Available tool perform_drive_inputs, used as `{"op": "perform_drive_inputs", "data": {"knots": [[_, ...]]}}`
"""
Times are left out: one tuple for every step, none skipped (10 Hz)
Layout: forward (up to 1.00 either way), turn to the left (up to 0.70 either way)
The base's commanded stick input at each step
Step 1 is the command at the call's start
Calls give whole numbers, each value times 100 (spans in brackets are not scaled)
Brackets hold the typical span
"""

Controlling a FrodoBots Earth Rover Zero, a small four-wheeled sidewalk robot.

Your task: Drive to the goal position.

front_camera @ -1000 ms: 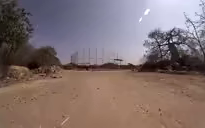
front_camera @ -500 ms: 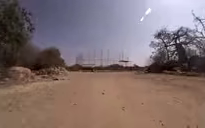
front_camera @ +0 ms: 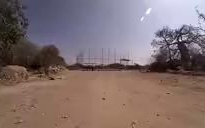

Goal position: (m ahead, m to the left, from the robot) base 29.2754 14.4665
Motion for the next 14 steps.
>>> {"op": "perform_drive_inputs", "data": {"knots": [[100, 2], [100, 2], [100, 2], [100, 2], [100, 2], [100, 2], [100, 2], [100, 2], [100, 2], [100, 2], [100, 2], [100, 2], [100, 2], [100, 2]]}}
